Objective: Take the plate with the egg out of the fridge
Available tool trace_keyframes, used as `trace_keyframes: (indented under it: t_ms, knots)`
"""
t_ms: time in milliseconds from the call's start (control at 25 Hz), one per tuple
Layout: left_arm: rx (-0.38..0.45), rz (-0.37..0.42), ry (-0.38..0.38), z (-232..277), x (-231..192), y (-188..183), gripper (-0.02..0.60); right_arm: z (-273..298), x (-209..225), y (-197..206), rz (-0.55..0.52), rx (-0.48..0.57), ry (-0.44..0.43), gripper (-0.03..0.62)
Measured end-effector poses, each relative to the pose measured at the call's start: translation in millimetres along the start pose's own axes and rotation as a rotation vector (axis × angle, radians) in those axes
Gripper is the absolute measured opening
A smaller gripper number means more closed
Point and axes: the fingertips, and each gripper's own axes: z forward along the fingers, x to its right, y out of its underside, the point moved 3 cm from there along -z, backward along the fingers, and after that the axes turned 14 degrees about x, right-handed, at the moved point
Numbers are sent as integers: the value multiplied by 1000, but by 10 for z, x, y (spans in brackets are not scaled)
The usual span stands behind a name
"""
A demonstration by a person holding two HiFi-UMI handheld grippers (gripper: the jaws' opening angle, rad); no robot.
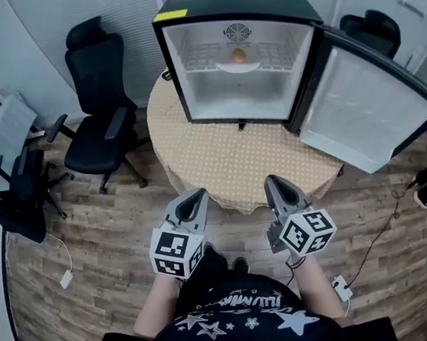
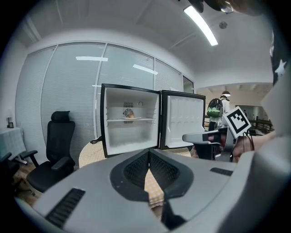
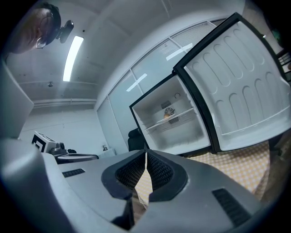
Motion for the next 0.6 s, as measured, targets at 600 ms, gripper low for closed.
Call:
trace_keyframes:
  t_ms: [600]
  knots:
    - [67,-25,77,740,-437,-60,8,534,352,-89,-17,33,101,29]
